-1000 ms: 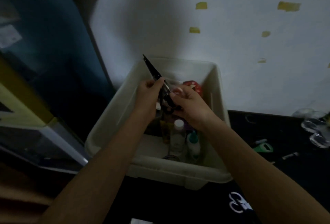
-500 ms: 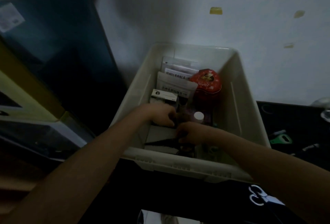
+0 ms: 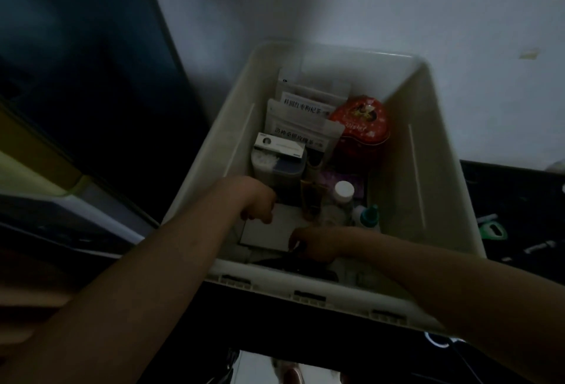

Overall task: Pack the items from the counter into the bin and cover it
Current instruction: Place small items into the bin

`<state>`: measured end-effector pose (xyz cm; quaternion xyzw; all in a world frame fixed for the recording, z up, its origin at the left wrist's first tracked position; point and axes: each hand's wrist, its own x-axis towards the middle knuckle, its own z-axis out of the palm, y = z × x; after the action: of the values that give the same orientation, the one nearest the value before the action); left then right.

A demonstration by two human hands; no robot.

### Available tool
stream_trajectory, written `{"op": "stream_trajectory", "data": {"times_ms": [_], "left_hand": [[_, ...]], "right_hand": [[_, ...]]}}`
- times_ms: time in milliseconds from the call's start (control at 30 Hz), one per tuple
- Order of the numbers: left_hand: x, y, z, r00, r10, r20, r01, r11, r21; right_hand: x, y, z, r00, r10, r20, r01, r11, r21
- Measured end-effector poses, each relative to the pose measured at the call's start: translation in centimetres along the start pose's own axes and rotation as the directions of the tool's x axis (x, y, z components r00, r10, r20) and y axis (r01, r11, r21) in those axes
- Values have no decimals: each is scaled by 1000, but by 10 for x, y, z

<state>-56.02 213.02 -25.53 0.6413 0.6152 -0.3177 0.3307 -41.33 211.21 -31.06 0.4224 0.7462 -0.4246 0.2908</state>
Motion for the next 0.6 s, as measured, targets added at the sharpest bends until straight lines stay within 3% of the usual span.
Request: {"op": "stream_trajectory", "data": {"times_ms": [233,433,600], "left_hand": [[3,-1,2,1000,3,-9,-3,1000,16],[3,0,2,1000,5,-7,-5,1000,4],[4,0,2,1000,22,-1,-22,1000,-7]], "right_hand": [[6,4,0,995,94,-30,-96,990,-106],[6,4,-1,998,45,38,-44,998,-37],[6,2,-2,995,17,96,-5,992,-126]]}}
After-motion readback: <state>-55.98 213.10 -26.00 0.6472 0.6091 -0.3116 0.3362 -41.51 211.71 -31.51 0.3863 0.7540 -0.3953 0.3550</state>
